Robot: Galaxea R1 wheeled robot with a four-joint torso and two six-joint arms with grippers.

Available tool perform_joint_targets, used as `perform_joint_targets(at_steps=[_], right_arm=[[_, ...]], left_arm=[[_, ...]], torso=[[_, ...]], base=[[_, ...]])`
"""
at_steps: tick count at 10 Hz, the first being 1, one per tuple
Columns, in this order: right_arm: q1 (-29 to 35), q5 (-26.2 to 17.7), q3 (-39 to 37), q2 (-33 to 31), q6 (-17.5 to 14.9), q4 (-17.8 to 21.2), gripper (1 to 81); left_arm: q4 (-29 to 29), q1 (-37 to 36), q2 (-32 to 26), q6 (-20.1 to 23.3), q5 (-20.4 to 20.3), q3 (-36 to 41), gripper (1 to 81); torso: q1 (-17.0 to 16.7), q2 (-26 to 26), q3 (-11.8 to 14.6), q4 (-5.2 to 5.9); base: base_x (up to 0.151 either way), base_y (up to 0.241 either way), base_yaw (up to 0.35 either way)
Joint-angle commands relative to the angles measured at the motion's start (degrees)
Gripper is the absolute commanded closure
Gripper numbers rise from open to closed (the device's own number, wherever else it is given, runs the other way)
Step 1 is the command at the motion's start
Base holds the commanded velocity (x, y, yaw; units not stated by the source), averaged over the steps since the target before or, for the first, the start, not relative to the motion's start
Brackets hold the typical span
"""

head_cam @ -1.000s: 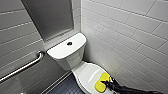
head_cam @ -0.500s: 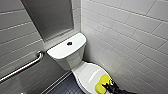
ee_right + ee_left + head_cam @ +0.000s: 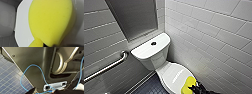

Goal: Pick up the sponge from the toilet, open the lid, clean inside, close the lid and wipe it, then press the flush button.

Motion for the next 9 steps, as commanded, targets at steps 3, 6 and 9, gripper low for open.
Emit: perform_joint_targets(at_steps=[3,6,9], right_arm=[[1.41,-0.78,22.01,-20.07,0.38,0.32,81.1],[-6.84,1.31,28.01,-28.71,0.02,0.23,81.1],[-17.39,7.22,26.79,-30.92,-0.24,0.14,81.1]], left_arm=[[0.05,0.08,-2.78,0.09,4.99,6.17,1.0],[0.14,-2.2,-10.68,0.18,4.99,18.83,1.0],[0.14,-5.02,-16.93,0.18,5.16,28.34,1.0]], torso=[[0.0,0.0,0.0,0.0],[0.0,0.0,0.0,0.0],[0.0,0.0,0.0,0.0]], base=[[0.0,0.0,0.0],[0.0,0.0,0.0],[0.0,0.0,0.0]])
